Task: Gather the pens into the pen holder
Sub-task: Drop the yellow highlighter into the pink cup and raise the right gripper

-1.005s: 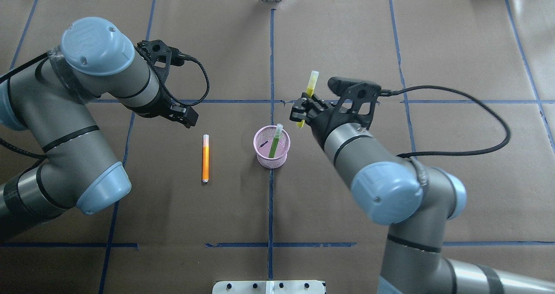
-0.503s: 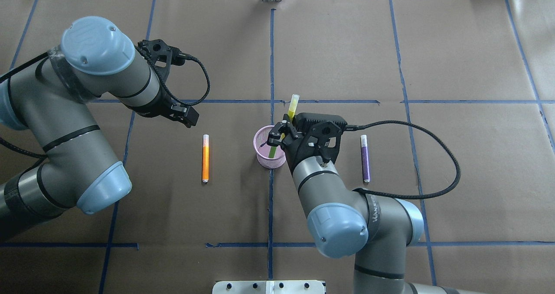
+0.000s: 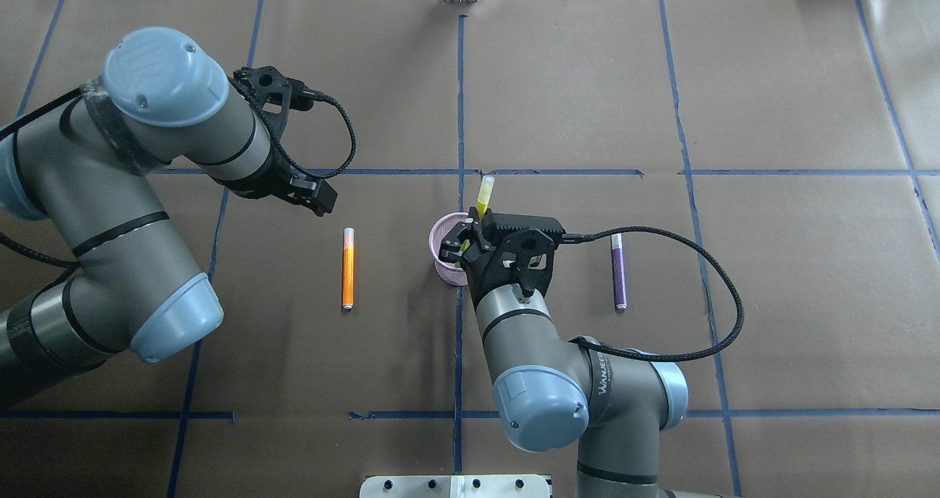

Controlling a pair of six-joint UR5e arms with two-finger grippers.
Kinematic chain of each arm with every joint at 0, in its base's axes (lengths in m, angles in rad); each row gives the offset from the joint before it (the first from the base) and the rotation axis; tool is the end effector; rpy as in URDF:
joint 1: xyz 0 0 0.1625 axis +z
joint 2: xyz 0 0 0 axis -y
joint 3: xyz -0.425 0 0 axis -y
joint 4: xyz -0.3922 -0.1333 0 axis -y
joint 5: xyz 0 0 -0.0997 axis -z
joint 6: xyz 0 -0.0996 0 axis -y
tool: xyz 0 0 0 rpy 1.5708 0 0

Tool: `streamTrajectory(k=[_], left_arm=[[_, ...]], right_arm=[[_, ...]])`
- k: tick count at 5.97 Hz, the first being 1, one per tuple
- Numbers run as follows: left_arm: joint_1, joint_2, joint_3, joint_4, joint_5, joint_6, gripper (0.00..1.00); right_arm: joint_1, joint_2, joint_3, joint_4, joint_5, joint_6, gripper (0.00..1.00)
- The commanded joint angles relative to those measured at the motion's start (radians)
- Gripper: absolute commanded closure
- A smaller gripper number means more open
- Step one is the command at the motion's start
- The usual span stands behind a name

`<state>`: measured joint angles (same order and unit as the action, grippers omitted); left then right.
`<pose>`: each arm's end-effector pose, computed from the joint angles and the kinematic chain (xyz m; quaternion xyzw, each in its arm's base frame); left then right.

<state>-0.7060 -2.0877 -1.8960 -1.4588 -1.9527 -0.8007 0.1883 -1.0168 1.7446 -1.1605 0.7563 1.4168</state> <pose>0.3996 -0.4671 0.2417 0.1047 0.3786 0.0971 0.9145 -0.5708 -0.3182 0.2012 0.4131 -0.4307 0.2267 0.7697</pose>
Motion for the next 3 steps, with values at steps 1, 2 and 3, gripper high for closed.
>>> streamTrajectory(k=[1,2,3], left_arm=[[0.0,0.0,0.0,0.0,0.0,-0.002,0.0],[0.0,0.0,0.0,0.0,0.0,-0.003,0.0],[0.0,0.0,0.002,0.0,0.002,-0.005,0.0]], right_arm=[[-0.004,0.007,-0.005,0.001,0.0,-0.001,0.0],[0.006,0.02,-0.001,-0.002,0.047,-0.002,0.0],[0.058,0.02,0.036,-0.031,0.175,-0.002,0.0]])
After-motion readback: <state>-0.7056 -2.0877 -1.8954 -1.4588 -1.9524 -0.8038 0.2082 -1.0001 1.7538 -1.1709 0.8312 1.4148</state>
